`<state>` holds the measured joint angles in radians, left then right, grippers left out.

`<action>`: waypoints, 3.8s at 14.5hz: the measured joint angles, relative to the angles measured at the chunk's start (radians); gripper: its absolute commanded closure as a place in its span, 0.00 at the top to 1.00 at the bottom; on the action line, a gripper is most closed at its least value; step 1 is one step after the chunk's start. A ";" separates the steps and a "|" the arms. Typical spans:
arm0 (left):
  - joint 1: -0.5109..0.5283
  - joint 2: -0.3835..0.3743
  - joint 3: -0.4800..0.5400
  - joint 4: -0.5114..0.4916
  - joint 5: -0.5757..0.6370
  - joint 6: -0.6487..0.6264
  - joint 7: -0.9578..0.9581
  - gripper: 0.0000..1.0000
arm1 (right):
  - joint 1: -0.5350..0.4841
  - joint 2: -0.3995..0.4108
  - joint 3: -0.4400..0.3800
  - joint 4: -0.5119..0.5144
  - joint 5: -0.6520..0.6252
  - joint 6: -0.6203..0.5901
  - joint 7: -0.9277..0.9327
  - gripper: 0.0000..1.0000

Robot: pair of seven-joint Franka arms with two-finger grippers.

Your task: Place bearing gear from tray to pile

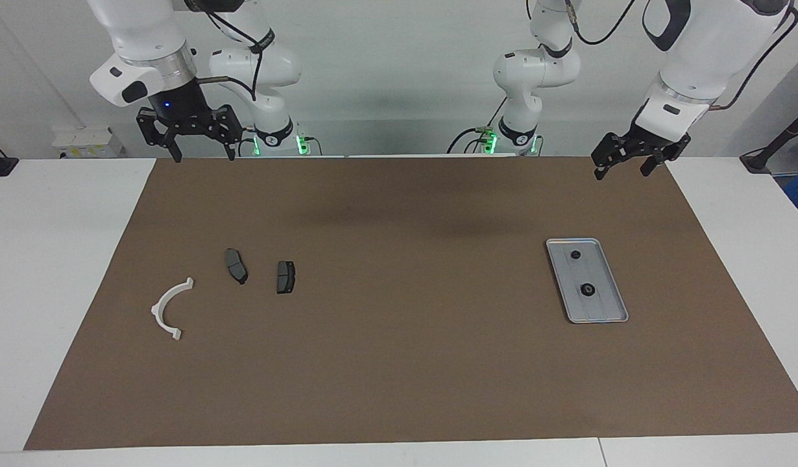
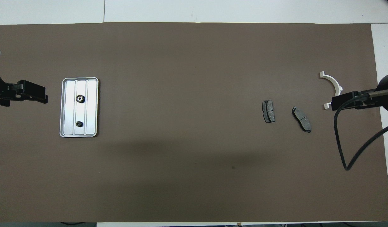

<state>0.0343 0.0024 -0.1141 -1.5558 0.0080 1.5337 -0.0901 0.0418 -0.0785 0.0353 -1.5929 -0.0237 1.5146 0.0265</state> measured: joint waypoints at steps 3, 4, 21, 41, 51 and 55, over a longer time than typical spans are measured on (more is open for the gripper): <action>0.009 -0.001 0.011 -0.062 0.000 0.109 0.001 1.00 | 0.000 0.000 0.000 0.000 0.000 0.000 0.000 1.00; 0.018 0.002 0.012 -0.103 0.000 0.171 0.001 1.00 | 0.000 0.000 0.000 0.000 0.000 0.000 0.000 1.00; 0.067 0.294 0.012 -0.429 0.000 0.774 0.002 0.81 | 0.000 0.000 -0.001 0.000 0.000 0.000 -0.030 1.00; -0.088 0.329 -0.004 -0.222 0.000 0.538 -0.298 0.10 | 0.000 -0.001 -0.001 0.000 0.000 0.000 -0.030 1.00; -0.448 0.383 -0.002 -0.306 0.001 0.727 -0.793 0.12 | 0.000 -0.001 -0.003 -0.001 0.000 0.000 -0.030 1.00; -0.449 0.382 0.001 -0.325 0.001 0.754 -0.793 1.00 | 0.000 -0.001 -0.004 -0.003 0.000 -0.002 -0.030 1.00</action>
<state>-0.4144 0.3845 -0.1132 -1.8806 0.0086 2.2881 -0.8829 0.0415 -0.0793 0.0317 -1.5959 -0.0237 1.5125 -0.0039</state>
